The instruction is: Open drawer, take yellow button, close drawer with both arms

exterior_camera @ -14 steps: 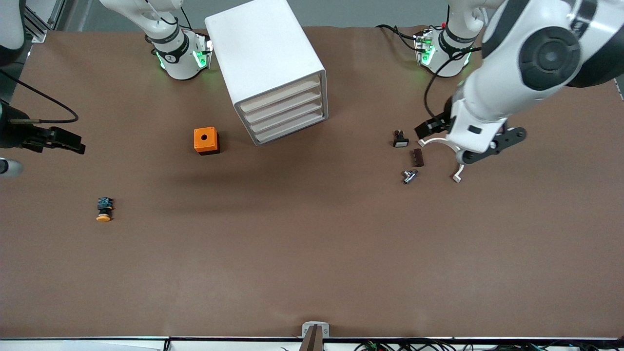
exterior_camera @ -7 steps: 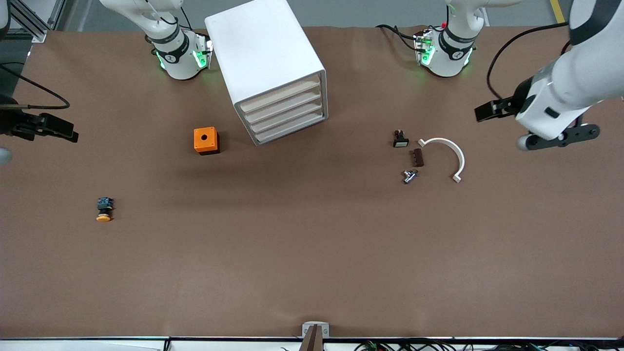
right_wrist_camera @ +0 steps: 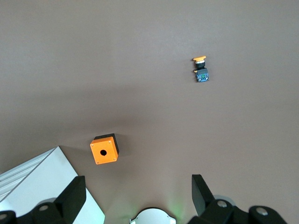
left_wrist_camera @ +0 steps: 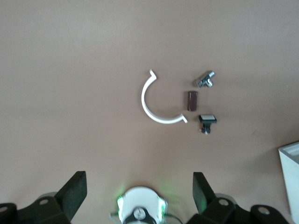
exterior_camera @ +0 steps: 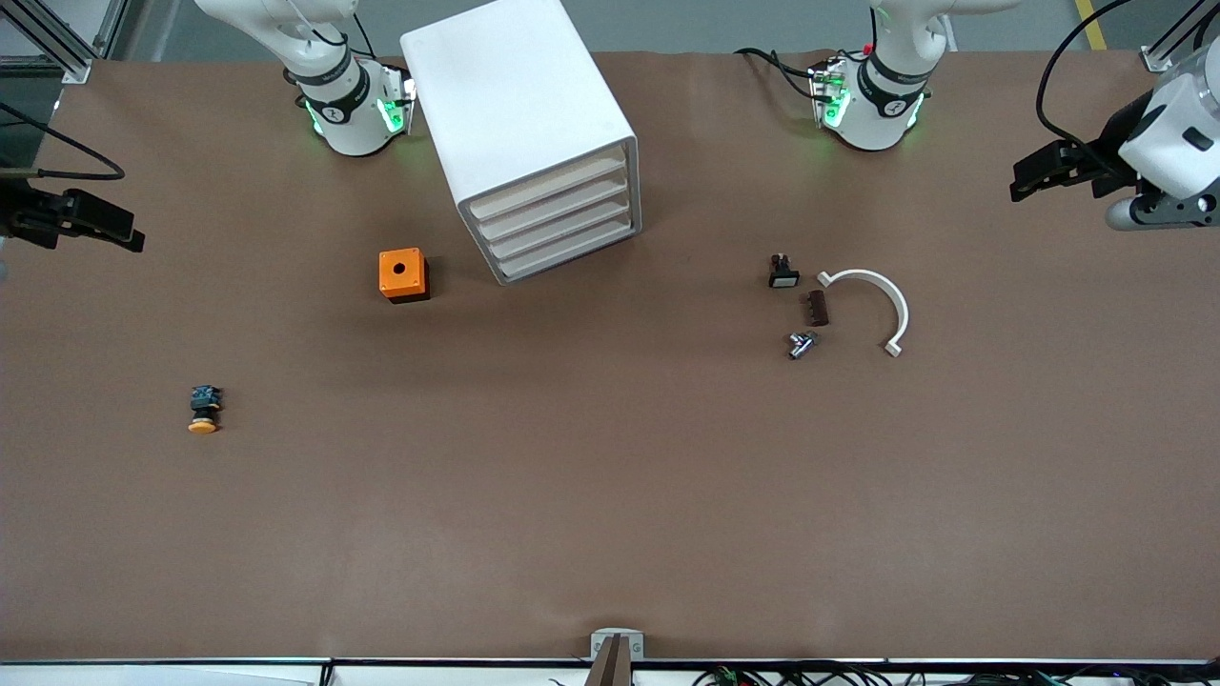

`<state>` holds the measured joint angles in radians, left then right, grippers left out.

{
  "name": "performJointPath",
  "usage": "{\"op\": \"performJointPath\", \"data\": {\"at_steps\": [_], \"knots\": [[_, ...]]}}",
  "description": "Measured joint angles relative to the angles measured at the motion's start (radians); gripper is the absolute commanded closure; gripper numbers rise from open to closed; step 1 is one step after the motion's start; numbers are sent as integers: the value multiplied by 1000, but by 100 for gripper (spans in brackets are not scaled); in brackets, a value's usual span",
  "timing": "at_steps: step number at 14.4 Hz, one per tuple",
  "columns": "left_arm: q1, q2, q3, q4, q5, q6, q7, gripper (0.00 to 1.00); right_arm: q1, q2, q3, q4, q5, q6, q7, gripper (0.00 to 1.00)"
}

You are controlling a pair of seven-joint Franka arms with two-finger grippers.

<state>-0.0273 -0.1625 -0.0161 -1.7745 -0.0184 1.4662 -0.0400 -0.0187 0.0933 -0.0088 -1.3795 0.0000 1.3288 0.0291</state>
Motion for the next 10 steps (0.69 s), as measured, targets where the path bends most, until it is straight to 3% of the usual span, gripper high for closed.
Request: {"op": "performJointPath", "data": {"at_steps": [2, 5, 10], "knots": [[0, -58, 19, -85, 28, 74, 98, 0, 3, -17, -4, -28, 0, 10, 0, 0], [-1, -68, 22, -97, 51, 143, 135, 0, 40, -61, -49, -81, 2, 52, 0, 0], [-2, 57, 23, 74, 51, 170, 35, 0, 47, -157, -72, -202, 25, 125, 0, 0]]}}
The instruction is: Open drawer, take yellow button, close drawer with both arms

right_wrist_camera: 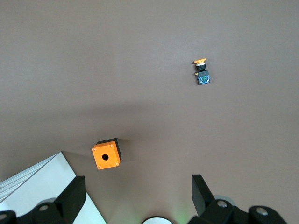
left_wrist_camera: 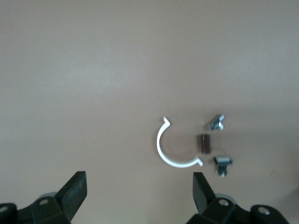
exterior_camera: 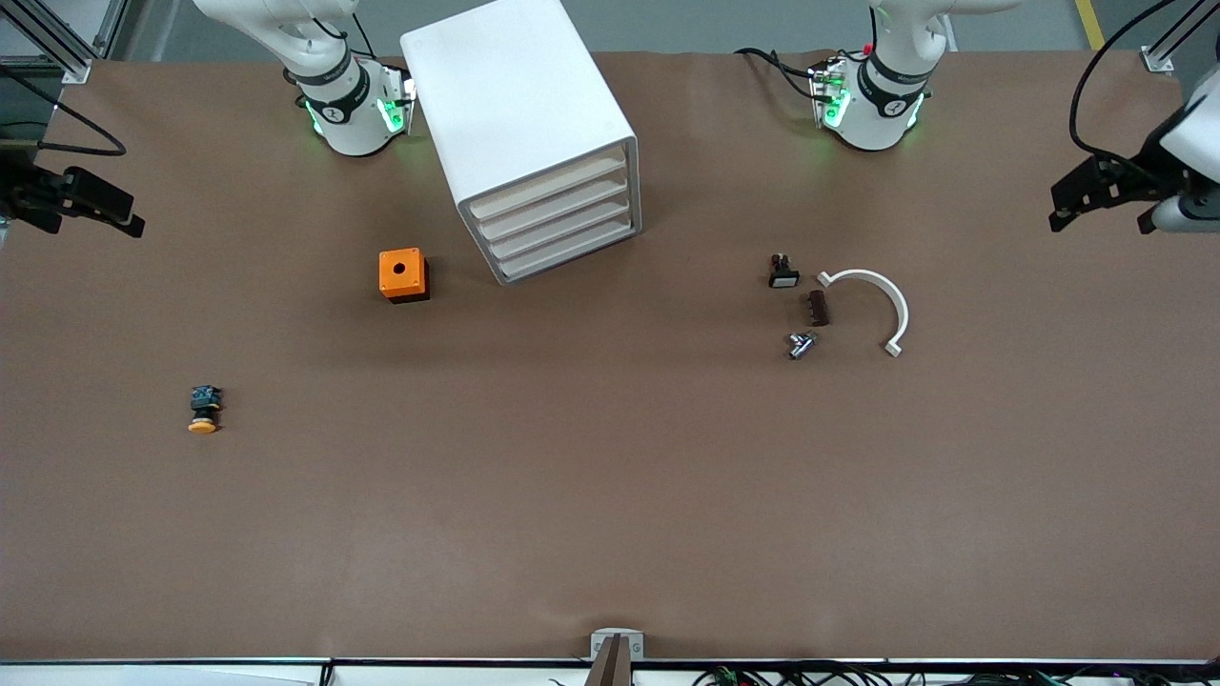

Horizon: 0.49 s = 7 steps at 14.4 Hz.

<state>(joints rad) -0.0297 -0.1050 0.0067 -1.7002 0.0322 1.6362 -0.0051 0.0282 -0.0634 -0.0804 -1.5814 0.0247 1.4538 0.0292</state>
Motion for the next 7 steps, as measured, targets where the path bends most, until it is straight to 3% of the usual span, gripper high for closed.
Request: {"op": "performJointPath", "data": {"at_steps": [3, 7], "knots": [[-2, 56, -1, 69, 0, -1, -21, 0, -3, -16, -7, -12, 8, 5, 0, 0], [-16, 80, -2, 89, -38, -1, -36, 0, -2, -18, -6, -13, 10, 10, -7, 0]]}}
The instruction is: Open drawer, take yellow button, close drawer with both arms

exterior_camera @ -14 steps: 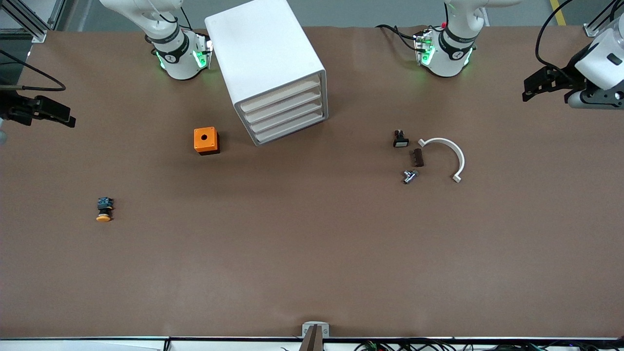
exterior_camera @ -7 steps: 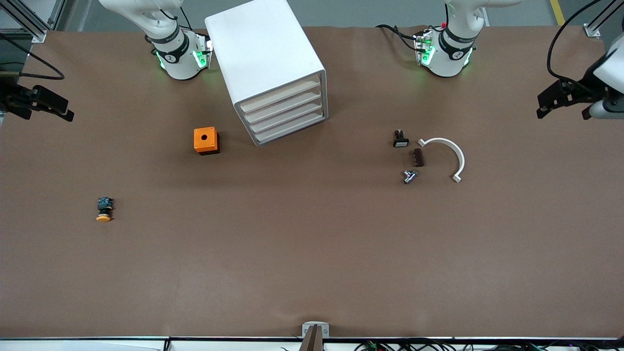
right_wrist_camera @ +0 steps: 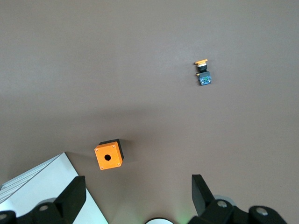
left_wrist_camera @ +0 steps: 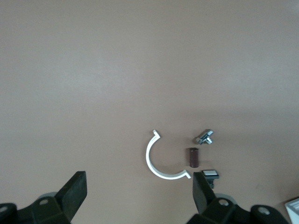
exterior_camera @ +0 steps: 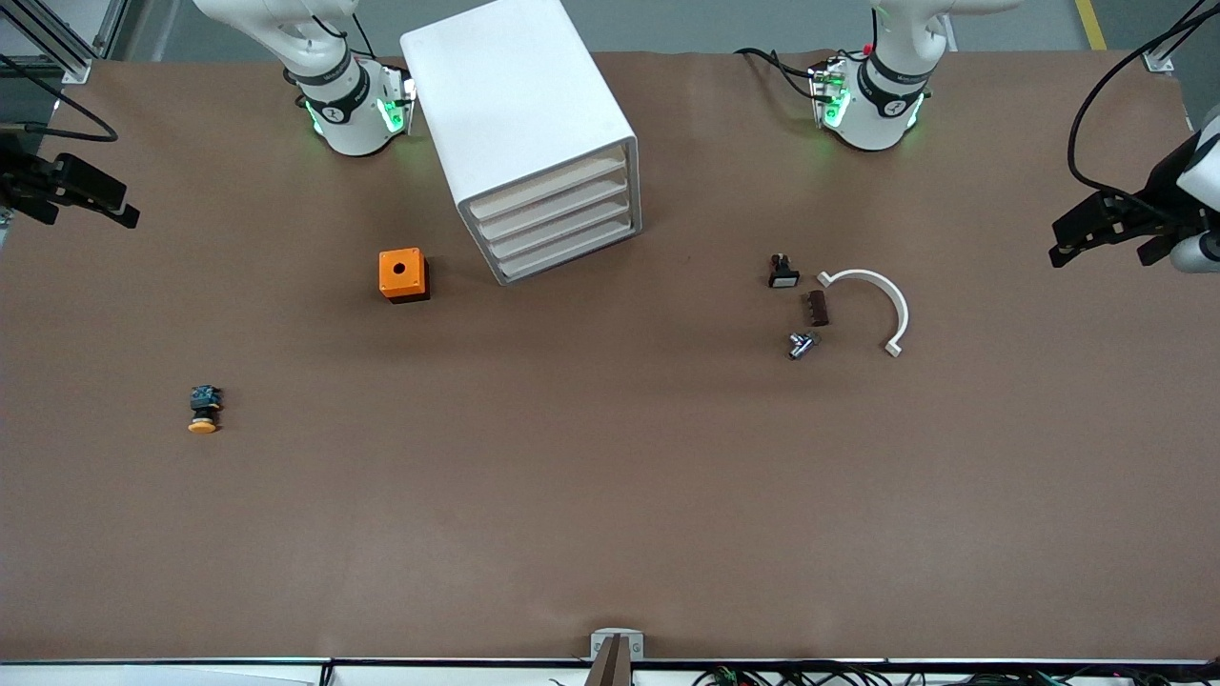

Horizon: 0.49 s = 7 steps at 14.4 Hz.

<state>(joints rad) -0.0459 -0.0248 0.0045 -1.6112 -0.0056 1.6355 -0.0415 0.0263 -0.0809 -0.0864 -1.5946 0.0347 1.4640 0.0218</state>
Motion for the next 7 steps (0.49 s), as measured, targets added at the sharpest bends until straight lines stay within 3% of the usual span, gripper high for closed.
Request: {"op": "performJointPath", "data": {"at_steps": [7], "knots": [[2, 30, 1, 47, -1, -3, -1, 0, 1, -16, 2, 0, 0, 4, -58, 0]]}}
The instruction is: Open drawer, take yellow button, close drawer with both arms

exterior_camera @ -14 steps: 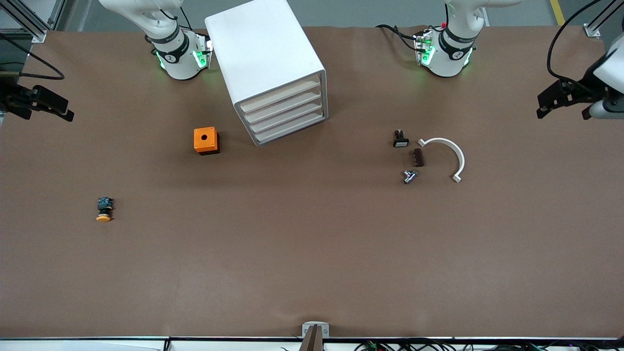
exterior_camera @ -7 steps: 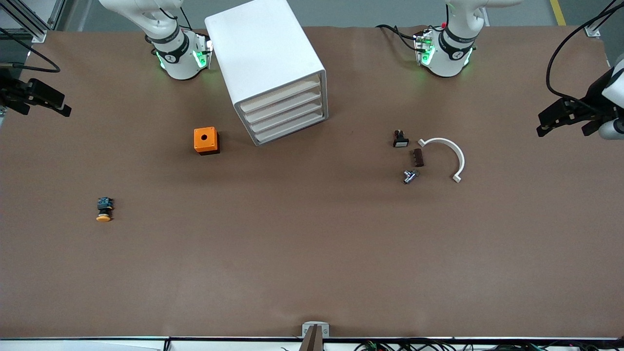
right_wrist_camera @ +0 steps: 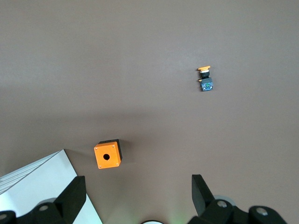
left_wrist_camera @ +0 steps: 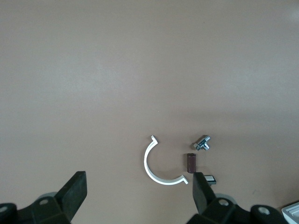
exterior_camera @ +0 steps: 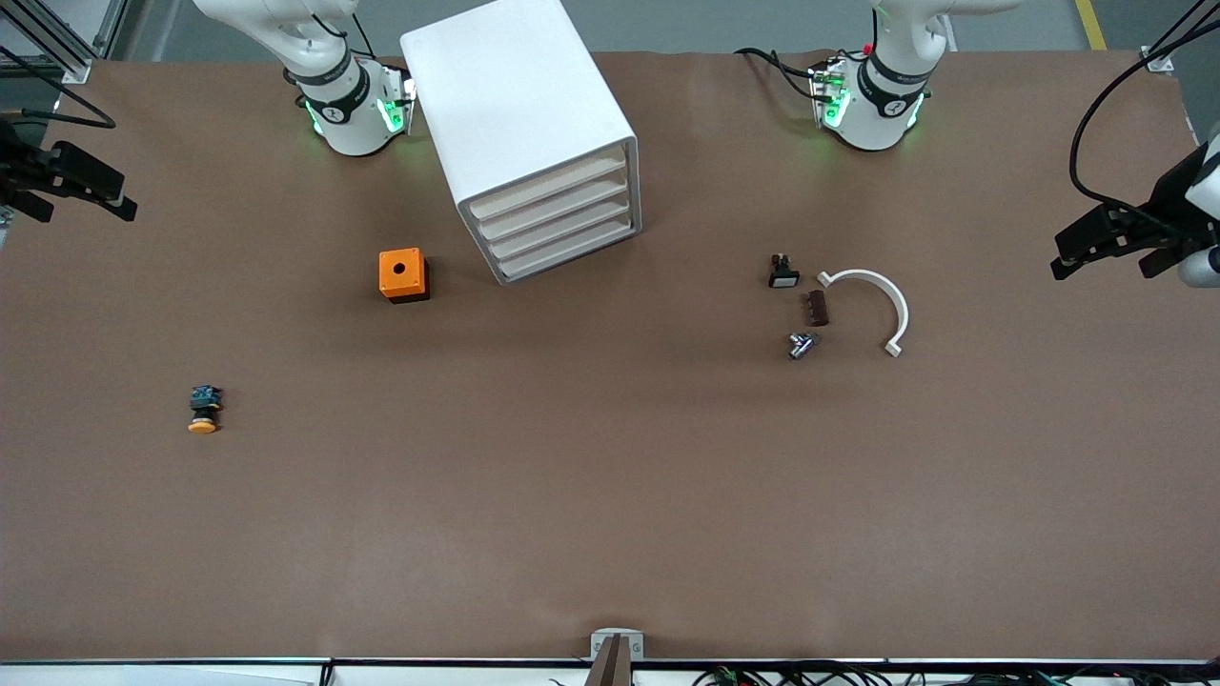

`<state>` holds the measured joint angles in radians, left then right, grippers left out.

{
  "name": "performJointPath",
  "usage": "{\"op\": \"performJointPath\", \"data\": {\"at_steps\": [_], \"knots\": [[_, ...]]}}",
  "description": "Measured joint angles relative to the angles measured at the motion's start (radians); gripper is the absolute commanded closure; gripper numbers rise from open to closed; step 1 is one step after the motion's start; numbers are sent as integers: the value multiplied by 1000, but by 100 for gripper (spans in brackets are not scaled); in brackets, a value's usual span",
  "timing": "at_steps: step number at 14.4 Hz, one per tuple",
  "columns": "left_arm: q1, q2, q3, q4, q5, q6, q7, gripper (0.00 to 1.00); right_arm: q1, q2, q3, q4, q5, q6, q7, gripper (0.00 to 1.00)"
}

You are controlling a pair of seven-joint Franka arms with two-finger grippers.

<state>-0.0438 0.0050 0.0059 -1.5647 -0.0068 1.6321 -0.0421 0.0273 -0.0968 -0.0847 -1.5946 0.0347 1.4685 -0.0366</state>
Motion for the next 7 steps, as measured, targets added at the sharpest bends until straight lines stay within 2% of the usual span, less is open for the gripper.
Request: {"op": "performJointPath", "data": {"at_steps": [7], "knots": [[-3, 0, -9, 10, 0, -15, 0, 0, -2, 0, -4, 0, 0, 0, -8, 0]]}}
